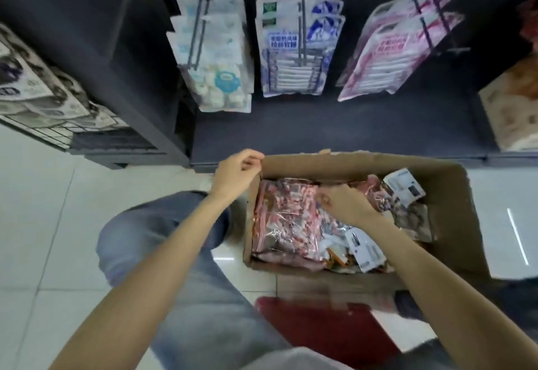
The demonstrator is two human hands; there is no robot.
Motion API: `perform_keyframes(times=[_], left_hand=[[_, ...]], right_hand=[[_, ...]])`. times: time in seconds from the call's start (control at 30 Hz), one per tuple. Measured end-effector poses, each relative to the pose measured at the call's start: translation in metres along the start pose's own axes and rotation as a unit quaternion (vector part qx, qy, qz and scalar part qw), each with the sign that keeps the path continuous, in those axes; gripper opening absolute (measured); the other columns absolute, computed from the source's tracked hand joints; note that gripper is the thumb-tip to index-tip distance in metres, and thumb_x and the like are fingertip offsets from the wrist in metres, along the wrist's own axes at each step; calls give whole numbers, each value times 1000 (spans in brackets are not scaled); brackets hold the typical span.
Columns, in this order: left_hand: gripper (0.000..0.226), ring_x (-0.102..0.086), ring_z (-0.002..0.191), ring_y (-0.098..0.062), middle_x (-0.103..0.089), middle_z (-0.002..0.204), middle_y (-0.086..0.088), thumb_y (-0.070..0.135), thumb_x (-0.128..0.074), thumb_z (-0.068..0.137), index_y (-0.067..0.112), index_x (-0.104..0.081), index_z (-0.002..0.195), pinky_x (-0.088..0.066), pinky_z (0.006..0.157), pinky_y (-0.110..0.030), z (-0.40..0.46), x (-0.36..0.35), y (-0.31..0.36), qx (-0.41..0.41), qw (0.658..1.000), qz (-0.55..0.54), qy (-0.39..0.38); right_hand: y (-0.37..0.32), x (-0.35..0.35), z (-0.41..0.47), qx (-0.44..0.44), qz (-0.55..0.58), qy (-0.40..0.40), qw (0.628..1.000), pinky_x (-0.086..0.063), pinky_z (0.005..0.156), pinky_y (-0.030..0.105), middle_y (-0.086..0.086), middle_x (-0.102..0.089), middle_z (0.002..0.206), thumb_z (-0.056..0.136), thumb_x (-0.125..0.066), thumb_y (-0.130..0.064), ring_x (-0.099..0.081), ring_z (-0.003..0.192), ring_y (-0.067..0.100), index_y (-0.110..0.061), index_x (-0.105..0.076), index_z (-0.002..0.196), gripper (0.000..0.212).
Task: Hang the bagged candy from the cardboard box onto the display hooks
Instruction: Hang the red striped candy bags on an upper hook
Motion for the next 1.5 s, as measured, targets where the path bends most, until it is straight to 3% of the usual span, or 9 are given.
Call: perform_keyframes(times=[0.17,0.57,0.67,0.83,0.97,1.1,1.23,1.4,1.5], left_hand=[[54,-53,115,-35,-55,129,-16,29,-60,88,19,-43,138,-44,94,-41,2,-47,-75,123,981,151,20],[45,-60,108,-33,-65,120,-9,15,-51,94,30,-49,136,-46,91,-40,-2,-69,-107,153,970,178,69],[46,-62,107,-30,-67,118,-8,13,-54,93,27,-50,136,-46,91,-39,0,-68,-107,144,971,179,63],[55,-51,118,-35,-54,133,-13,18,-56,91,18,-39,143,-45,94,-45,-3,-73,-103,147,963,220,55],[56,-47,121,-32,-55,127,-12,22,-67,82,12,-48,134,-43,100,-46,-18,-99,-48,-43,945,304,113],[80,-25,140,-22,-27,152,-5,35,-66,84,22,-21,150,-16,116,-41,-16,-184,-51,-109,924,342,-132],[115,4,146,-29,9,159,-8,48,-72,76,26,12,150,1,114,-44,1,-217,-88,-41,880,416,-227],[92,-16,144,-28,-11,159,-3,45,-66,82,26,-9,151,-25,114,-44,14,-215,-95,-24,875,428,-224],[56,-25,141,-20,-27,154,4,34,-48,93,31,-30,146,-26,113,-43,-10,-230,-74,-108,889,388,-218]], right_hand=[[71,-61,-10,-110,39,-58,991,-49,84,36,11,-50,137,98,-48,-24,-59,109,28,-24,-43,139,42],[105,-115,67,-101,-70,-181,976,-15,117,45,18,8,158,85,-65,-47,-8,145,37,-12,0,153,99],[97,-121,71,-83,-194,-159,965,-26,110,46,23,-17,152,79,-62,-64,-32,134,40,-12,-5,151,105],[112,-127,51,-153,-75,-160,972,-44,86,34,13,-54,127,73,-71,-61,-55,114,29,-6,-37,132,88],[124,-120,26,-207,-6,-121,971,-44,73,30,7,-64,110,79,-67,-56,-60,102,25,-9,-54,117,62],[144,-97,-5,-258,68,-32,963,-49,79,37,15,-55,127,88,-61,-45,-57,110,33,-9,-45,132,59],[149,-66,-26,-220,167,58,959,-43,61,29,11,-66,83,90,-62,-34,-64,75,29,-10,-42,135,55],[138,-45,-28,-199,264,96,939,-39,46,21,-5,-56,68,89,-66,-32,-53,53,10,-9,-40,137,59],[147,-64,-21,-244,351,79,901,-31,40,10,-16,-48,50,89,-67,-27,-48,41,-1,-20,-51,79,20]])
Point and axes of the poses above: each hand's wrist, its own z-axis towards the middle knuckle, its own x-axis out of the back of the hand, y = z × x, the point moved 8 cm from there along z, towards the middle knuckle
